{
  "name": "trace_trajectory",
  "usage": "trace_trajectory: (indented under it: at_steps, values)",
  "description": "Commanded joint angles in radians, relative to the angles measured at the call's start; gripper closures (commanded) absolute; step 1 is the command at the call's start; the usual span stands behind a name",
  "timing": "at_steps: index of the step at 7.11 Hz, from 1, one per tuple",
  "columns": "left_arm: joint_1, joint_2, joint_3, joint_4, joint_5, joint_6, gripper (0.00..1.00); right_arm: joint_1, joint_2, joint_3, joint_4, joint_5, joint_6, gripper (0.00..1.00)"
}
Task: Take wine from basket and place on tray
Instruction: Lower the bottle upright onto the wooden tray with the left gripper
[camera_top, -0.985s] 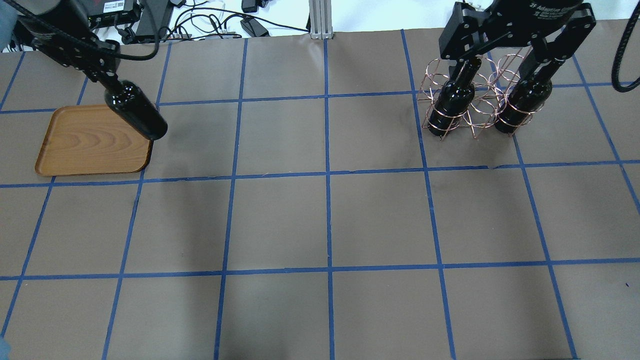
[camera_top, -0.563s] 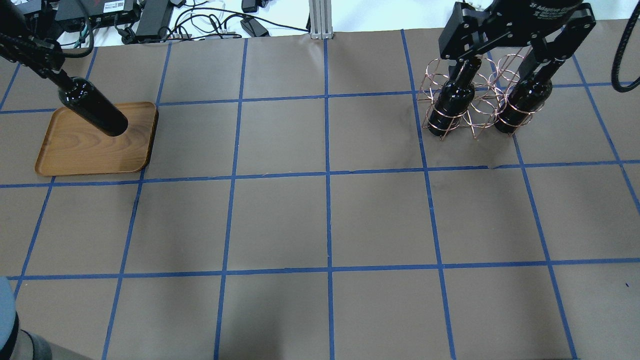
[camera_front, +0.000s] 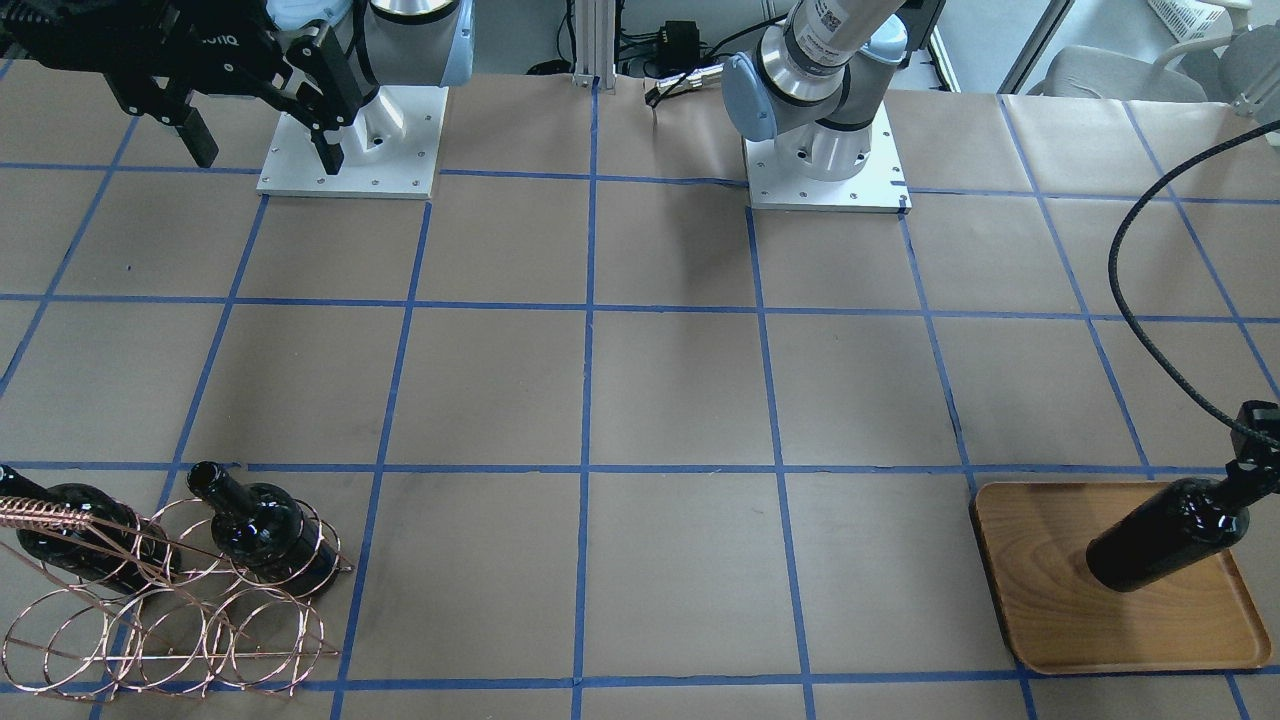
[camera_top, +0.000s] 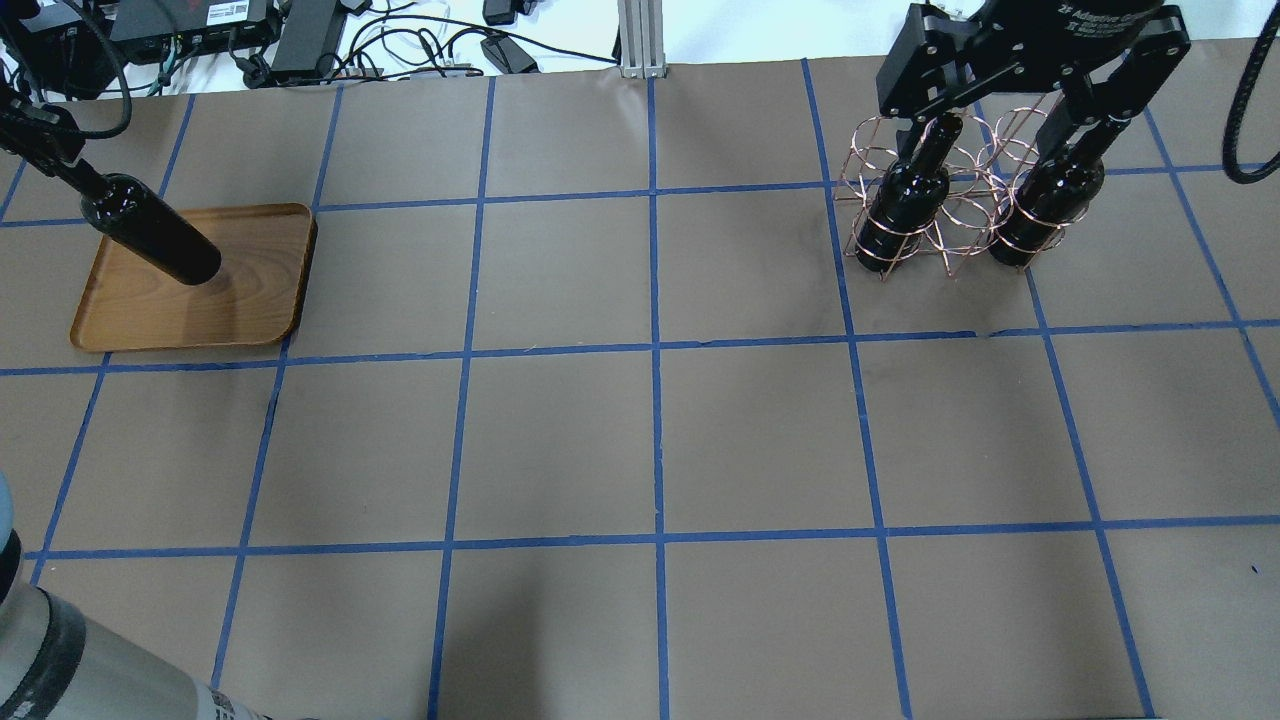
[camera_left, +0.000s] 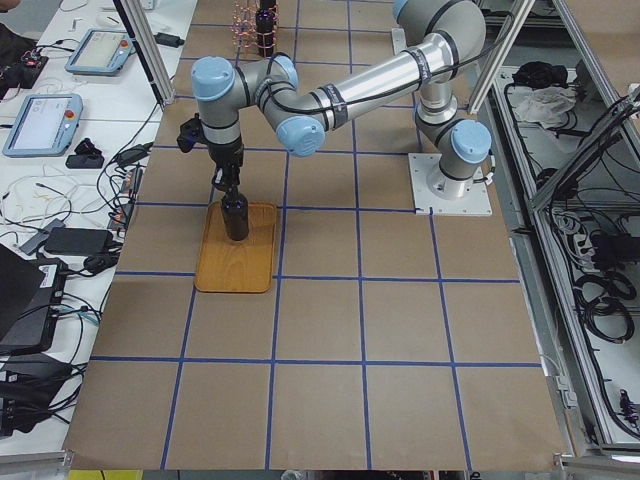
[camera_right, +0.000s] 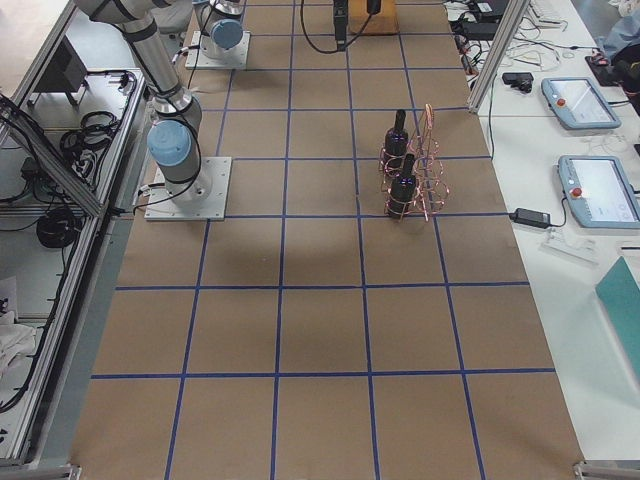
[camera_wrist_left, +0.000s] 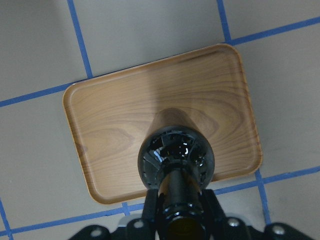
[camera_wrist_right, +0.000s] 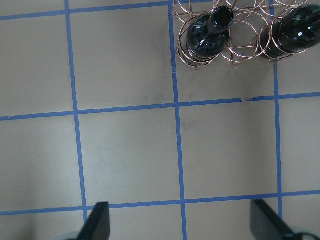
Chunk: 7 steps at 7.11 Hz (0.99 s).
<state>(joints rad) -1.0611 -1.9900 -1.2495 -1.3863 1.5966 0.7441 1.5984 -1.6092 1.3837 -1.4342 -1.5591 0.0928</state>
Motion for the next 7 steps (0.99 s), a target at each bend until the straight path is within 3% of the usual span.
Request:
trace_trajectory:
  at_steps: [1, 5, 6, 7]
  values:
    - [0.015, -0.026, 0.009, 0.003, -0.001, 0.009, 1.0, 0.0, 0.0, 0.0, 0.0, 0.001, 0.002, 0.0]
    - [0.015, -0.046, 0.007, 0.019, -0.014, 0.009, 1.0, 0.0, 0.0, 0.0, -0.002, 0.002, 0.002, 0.0]
    - [0.015, -0.046, 0.007, 0.03, -0.011, 0.009, 0.34, 0.0, 0.002, 0.0, -0.002, 0.002, 0.002, 0.0]
    - [0.015, -0.035, 0.007, 0.027, -0.014, 0.006, 0.02, 0.0, 0.0, 0.0, 0.0, 0.001, 0.002, 0.0]
